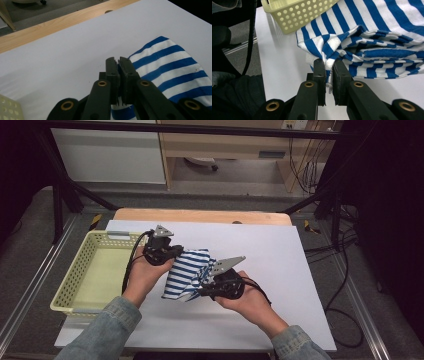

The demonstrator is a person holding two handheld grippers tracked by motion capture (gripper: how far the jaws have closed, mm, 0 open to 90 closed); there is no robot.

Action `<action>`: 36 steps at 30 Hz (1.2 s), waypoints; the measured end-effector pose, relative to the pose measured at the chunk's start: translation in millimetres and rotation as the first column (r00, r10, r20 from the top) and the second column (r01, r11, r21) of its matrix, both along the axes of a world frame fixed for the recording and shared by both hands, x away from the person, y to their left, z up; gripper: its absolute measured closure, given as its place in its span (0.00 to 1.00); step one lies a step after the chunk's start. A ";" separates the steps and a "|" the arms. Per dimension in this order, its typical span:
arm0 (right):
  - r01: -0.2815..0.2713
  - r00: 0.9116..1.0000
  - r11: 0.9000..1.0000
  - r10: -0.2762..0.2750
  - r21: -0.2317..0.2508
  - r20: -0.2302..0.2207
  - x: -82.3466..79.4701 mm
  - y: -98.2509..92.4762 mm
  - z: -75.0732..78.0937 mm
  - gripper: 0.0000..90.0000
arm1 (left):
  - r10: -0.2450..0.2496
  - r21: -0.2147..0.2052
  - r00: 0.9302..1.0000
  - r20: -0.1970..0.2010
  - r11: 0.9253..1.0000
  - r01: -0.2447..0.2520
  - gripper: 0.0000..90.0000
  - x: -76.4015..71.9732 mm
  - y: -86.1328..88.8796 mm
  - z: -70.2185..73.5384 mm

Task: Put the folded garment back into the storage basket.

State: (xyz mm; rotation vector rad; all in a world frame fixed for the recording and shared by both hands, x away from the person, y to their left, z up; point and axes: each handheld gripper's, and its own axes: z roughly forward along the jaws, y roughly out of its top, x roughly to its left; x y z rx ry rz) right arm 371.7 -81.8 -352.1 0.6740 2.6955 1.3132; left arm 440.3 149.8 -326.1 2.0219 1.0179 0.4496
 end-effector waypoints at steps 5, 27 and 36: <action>-0.014 1.000 1.000 0.014 -0.002 0.017 -0.7 8.0 3.3 0.92 | 0.010 0.027 1.000 0.005 1.000 -0.010 0.95 -3.8 6.0 4.1; -0.045 0.998 0.999 0.046 -0.014 0.041 -1.4 32.3 22.6 0.92 | 0.031 0.026 0.999 0.040 0.999 -0.032 0.95 -8.7 22.7 23.1; -0.043 0.998 0.999 0.043 -0.002 0.043 0.2 39.2 27.8 0.92 | 0.047 0.029 0.998 0.042 0.998 -0.048 0.95 -9.7 31.9 29.5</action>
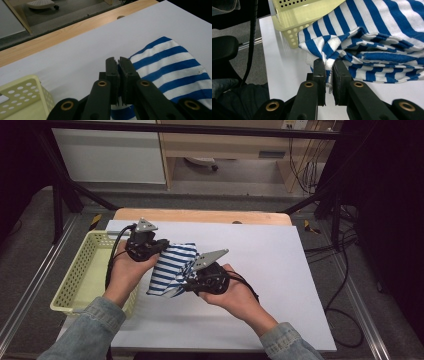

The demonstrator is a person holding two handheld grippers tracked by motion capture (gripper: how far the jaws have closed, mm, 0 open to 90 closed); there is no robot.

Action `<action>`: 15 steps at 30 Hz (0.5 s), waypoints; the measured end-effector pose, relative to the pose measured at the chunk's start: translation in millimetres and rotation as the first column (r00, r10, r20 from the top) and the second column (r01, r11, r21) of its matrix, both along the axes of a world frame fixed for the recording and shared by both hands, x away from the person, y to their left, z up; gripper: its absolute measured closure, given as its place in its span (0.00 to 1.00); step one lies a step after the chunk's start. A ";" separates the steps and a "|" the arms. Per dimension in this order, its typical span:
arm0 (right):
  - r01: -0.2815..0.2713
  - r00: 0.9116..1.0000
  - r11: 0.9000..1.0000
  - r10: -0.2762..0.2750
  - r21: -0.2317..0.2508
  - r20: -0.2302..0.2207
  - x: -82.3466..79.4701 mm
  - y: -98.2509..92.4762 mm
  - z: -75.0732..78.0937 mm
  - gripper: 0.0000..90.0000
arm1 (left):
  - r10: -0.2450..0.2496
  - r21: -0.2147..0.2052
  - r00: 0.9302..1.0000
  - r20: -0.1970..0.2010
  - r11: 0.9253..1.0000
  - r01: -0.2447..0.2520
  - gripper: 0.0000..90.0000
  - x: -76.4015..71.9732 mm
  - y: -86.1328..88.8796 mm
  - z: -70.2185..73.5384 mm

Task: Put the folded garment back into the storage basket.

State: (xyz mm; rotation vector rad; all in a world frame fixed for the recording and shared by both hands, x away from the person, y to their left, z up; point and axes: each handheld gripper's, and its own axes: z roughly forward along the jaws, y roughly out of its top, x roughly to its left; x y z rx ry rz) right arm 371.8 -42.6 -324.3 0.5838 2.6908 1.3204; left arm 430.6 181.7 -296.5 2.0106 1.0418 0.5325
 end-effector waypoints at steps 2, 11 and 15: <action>0.001 1.000 1.000 -0.001 0.001 0.000 0.8 1.6 0.7 0.92 | 0.002 -0.005 1.000 -0.001 1.000 -0.002 0.95 0.7 2.4 1.8; -0.017 1.000 1.000 0.017 -0.005 0.010 2.6 12.7 9.1 0.92 | 0.007 -0.019 1.000 0.015 1.000 -0.006 0.95 -0.7 8.7 11.5; -0.023 1.000 1.000 0.023 -0.004 0.009 3.4 17.1 10.0 0.92 | 0.009 -0.013 1.000 0.012 1.000 -0.009 0.95 -0.8 12.8 12.9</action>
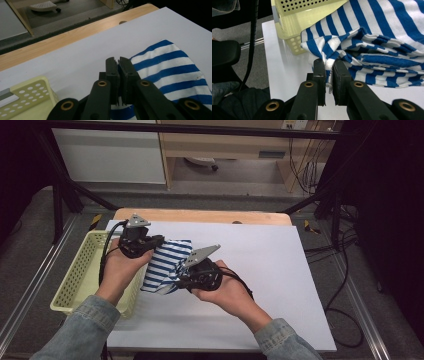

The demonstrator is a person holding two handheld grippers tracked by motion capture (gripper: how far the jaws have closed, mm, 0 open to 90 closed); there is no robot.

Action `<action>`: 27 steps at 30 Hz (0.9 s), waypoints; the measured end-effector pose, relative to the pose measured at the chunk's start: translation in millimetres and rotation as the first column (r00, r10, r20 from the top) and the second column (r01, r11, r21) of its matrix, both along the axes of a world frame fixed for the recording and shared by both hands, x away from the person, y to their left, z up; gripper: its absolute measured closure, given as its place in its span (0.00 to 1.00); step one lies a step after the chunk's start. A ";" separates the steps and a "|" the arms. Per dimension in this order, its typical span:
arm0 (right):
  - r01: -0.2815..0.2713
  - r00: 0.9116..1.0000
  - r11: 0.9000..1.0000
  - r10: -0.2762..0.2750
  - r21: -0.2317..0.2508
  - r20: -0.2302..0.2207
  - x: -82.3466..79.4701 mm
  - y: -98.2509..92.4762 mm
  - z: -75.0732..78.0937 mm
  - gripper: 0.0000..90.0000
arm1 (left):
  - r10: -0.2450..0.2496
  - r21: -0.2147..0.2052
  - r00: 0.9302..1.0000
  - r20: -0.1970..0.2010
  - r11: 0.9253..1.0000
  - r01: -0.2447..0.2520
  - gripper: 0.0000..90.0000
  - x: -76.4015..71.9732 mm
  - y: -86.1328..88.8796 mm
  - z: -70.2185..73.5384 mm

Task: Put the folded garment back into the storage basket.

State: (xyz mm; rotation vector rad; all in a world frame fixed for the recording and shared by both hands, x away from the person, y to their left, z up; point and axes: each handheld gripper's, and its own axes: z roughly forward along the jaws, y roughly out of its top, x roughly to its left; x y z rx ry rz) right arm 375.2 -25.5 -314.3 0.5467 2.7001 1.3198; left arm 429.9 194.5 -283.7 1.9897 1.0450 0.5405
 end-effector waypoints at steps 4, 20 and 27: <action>-0.002 1.000 1.000 0.002 0.002 -0.001 1.0 3.8 -0.1 0.92 | 0.008 0.004 1.000 -0.001 1.000 -0.008 0.95 0.3 3.1 1.9; -0.021 1.000 1.000 0.021 0.004 -0.007 10.3 19.0 5.0 0.92 | 0.035 0.013 0.999 -0.005 0.999 -0.035 0.95 3.8 19.2 9.2; -0.028 1.000 0.999 0.029 0.015 -0.007 18.0 20.8 6.9 0.92 | 0.026 0.018 1.000 -0.002 1.000 -0.026 0.95 8.2 18.7 12.2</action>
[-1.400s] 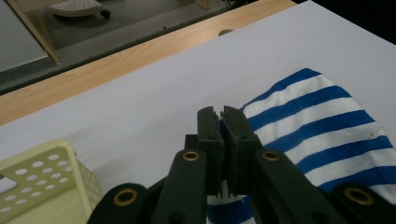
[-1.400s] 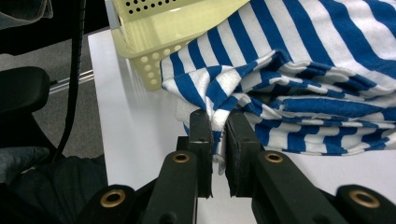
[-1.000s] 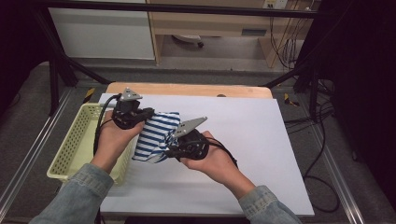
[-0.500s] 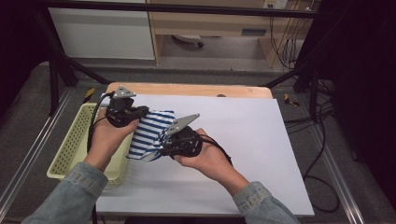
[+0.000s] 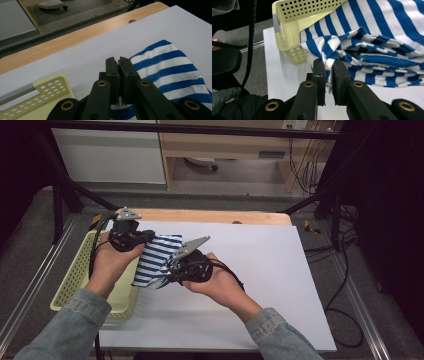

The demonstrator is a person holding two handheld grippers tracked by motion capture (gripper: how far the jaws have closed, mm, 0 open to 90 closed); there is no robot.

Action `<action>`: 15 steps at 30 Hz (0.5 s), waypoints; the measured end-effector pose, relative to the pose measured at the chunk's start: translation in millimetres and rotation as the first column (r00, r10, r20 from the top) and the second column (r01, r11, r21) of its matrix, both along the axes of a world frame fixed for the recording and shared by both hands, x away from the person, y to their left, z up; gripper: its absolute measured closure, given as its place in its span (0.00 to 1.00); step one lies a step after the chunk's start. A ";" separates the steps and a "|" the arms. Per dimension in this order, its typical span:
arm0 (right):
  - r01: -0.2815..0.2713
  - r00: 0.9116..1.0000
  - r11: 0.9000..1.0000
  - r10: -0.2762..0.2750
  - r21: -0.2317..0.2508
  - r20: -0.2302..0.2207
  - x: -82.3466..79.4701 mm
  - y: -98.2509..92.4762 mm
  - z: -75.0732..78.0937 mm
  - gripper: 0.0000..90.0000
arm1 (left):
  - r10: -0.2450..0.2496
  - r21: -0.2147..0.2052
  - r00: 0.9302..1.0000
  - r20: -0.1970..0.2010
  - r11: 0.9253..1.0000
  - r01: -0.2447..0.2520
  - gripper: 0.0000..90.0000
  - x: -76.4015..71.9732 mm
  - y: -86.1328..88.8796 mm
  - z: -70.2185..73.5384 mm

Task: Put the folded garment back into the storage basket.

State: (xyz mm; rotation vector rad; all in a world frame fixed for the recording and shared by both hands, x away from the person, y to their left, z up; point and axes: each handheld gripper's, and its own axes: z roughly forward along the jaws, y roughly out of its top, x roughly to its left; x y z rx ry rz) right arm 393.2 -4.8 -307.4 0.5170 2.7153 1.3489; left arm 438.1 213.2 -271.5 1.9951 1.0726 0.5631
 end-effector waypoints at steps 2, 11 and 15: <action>-0.004 1.000 1.000 0.004 0.010 -0.001 0.5 1.1 0.9 0.92 | -0.003 0.008 1.000 0.010 1.000 0.003 0.95 -1.6 -0.1 1.3; -0.014 1.000 0.999 0.014 0.029 -0.002 0.0 7.8 3.6 0.92 | 0.013 -0.008 1.000 -0.007 1.000 -0.013 0.95 -0.8 14.5 2.2; -0.028 1.000 0.999 0.028 0.031 0.004 2.3 12.8 4.3 0.92 | 0.024 -0.009 1.000 -0.003 1.000 -0.024 0.95 -1.7 20.7 4.8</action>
